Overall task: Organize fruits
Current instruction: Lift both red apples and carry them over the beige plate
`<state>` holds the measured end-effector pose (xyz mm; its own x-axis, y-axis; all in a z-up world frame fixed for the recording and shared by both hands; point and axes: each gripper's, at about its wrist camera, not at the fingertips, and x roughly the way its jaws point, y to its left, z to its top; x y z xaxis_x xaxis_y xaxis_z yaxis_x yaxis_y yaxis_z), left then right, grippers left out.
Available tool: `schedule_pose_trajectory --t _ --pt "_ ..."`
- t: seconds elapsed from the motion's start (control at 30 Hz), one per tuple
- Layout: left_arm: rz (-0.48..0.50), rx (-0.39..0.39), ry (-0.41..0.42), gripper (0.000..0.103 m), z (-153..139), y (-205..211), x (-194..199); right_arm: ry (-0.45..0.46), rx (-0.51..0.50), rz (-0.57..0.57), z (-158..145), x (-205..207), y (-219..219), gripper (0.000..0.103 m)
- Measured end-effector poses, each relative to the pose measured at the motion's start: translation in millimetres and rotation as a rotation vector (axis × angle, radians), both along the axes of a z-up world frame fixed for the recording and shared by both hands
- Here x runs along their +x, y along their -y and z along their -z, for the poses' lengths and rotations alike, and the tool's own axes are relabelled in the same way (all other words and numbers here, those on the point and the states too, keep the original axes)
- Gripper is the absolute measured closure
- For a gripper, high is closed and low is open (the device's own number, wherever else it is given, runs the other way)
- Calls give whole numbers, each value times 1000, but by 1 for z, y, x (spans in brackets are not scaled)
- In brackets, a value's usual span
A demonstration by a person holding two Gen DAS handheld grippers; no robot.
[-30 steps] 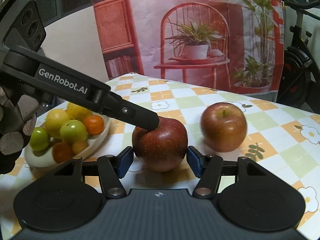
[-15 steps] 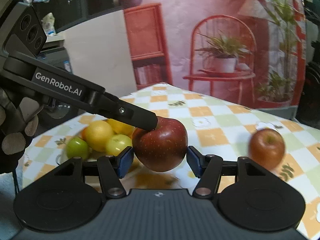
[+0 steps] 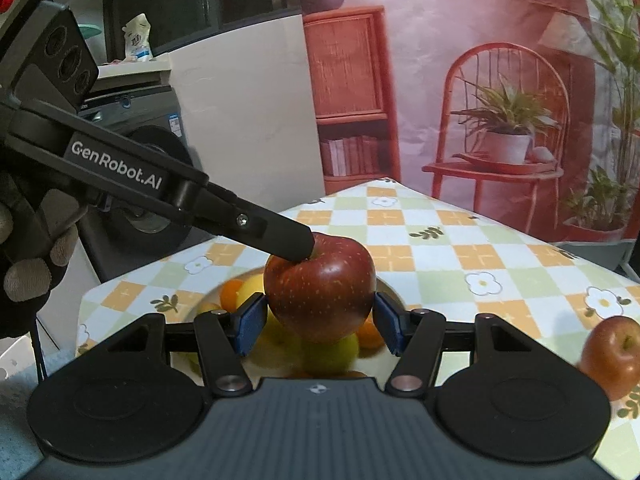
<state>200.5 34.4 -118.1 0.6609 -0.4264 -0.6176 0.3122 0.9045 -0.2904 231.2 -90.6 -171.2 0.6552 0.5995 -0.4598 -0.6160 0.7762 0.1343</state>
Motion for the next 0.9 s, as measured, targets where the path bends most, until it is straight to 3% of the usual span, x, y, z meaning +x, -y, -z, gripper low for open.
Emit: schedule_pose_trajectory --t 0.47,0.9 --pt "9 18 -32 70 7 -16 -45 -47 1 -56 4 -40 -13 42" --pt "22 21 -92 70 25 -30 -40 -87 -21 -104 23 -40 -29 42"
